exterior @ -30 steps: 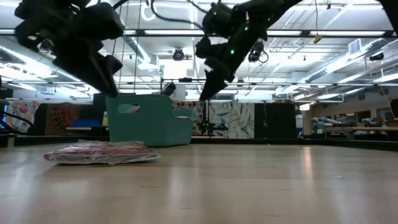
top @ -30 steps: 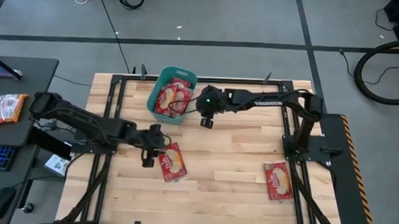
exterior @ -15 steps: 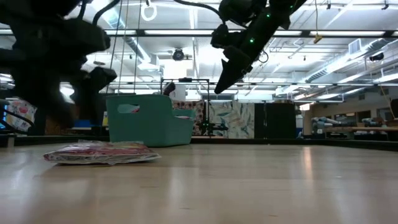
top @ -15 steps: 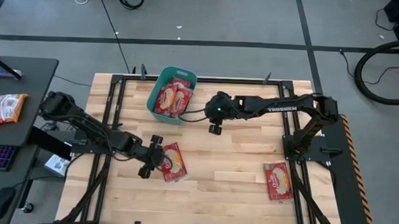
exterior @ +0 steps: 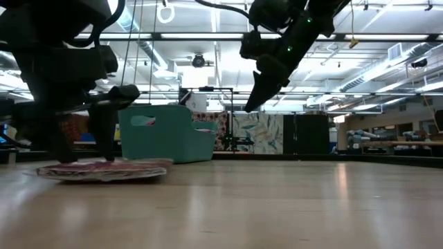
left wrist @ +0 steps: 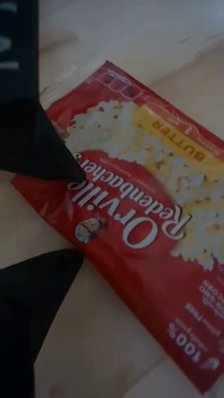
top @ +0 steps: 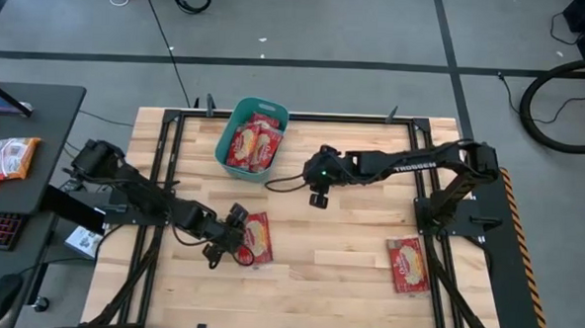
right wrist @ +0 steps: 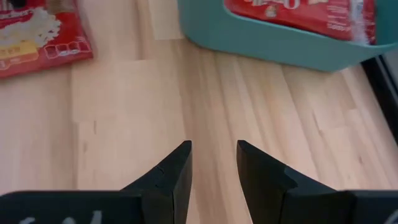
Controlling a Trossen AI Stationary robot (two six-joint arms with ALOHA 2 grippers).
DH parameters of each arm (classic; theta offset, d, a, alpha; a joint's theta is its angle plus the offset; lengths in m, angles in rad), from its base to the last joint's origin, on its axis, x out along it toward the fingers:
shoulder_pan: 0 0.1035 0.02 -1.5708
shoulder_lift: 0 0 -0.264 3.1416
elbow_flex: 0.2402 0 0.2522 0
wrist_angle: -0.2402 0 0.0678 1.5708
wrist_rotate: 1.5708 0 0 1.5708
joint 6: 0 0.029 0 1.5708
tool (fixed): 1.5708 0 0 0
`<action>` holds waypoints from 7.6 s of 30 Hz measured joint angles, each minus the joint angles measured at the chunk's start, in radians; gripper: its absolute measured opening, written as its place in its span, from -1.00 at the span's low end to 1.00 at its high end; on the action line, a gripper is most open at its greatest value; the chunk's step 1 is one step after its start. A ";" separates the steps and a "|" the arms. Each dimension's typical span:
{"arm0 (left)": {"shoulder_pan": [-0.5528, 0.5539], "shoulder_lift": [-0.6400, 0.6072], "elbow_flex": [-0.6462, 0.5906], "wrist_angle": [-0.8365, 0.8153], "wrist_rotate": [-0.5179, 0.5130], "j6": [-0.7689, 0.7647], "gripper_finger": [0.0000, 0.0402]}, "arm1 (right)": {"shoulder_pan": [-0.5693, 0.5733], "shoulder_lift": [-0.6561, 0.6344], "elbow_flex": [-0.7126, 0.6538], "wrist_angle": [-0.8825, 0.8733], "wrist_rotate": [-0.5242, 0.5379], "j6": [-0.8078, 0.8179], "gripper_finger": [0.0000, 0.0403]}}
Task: Sort popcorn bags into baskets
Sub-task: Put the red popcorn bag into the green bin
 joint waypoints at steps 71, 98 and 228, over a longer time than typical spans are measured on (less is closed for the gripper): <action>0.831 -0.109 0.474 -0.495 0.052 -1.069 -0.76 | 0.292 -0.345 -0.510 0.418 0.231 0.068 -0.35; 0.526 -0.109 0.475 -0.084 0.238 -0.490 -0.35 | 0.312 -0.348 -0.509 0.382 0.124 0.096 -0.35; 0.139 -0.396 -0.005 0.151 0.128 -0.167 -0.35 | 0.579 0.524 0.348 -0.670 0.308 1.026 -0.34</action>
